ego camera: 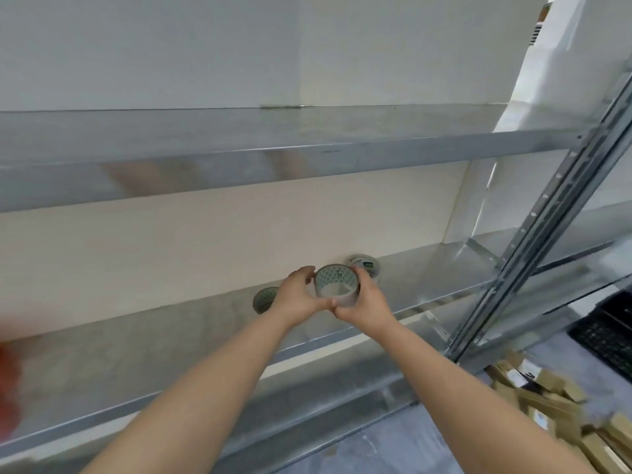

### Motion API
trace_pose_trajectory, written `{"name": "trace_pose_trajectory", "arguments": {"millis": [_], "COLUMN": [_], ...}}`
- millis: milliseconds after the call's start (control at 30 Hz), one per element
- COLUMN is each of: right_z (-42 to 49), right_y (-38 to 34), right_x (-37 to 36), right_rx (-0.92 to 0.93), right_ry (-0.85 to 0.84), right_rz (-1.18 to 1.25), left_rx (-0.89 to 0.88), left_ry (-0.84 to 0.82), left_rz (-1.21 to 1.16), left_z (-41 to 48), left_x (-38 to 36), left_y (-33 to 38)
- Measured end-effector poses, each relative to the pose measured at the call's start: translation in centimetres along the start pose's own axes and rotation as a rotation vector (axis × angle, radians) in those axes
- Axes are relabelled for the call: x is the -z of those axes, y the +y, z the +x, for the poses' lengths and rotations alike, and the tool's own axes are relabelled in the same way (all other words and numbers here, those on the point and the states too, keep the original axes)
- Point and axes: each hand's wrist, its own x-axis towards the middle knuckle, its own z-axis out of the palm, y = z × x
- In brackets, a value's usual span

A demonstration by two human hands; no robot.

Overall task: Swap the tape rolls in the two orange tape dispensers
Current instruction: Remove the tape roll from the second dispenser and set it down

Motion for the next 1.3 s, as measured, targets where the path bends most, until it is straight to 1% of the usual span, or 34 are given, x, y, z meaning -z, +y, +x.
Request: {"name": "trace_pose_trajectory", "arguments": {"millis": [100,233,467,667,833,967,1067,1167,1300], "right_z": [1.8,3.8,7.1,8.6,8.9,8.8,9.6,11.0,13.0], "right_y": [1.4,3.8,6.6,8.0,9.2,8.7,8.2,8.1,9.2], "right_x": [-1.2,-3.3,-4.9,-5.6,-5.8,-4.4,-2.2,0.7,4.7], "right_rx": [-0.002,0.009,-0.002,-0.020,-0.015,0.007,0.061,0.079,0.020], "right_ry": [-0.037,-0.064,-0.119,-0.180,-0.245,-0.372,-0.439,-0.402,-0.311], "right_rz": [0.011,-0.021,-0.033,-0.043,-0.040,-0.042,-0.083,-0.116,-0.169], "left_rx": [0.054,0.065,0.098,0.105,0.133,0.164,0.176,0.120,0.041], "left_ry": [0.013,-0.004,0.041,0.016,-0.015,-0.047,-0.097,-0.101,-0.118], "left_rz": [0.069,0.171,0.172,0.232,0.364,0.508,0.499,0.440,0.390], "left_z": [1.3,3.4,7.3,8.4,8.4,8.8,9.9,11.6,13.4], "left_x": [-0.6,-1.7,-3.6,-4.3,-4.4,-4.4,-4.2,-4.6,-5.8], "left_y": [-0.5,-1.8,-4.4,-5.3,-5.5,-4.8,-3.3,-1.4,0.9]}}
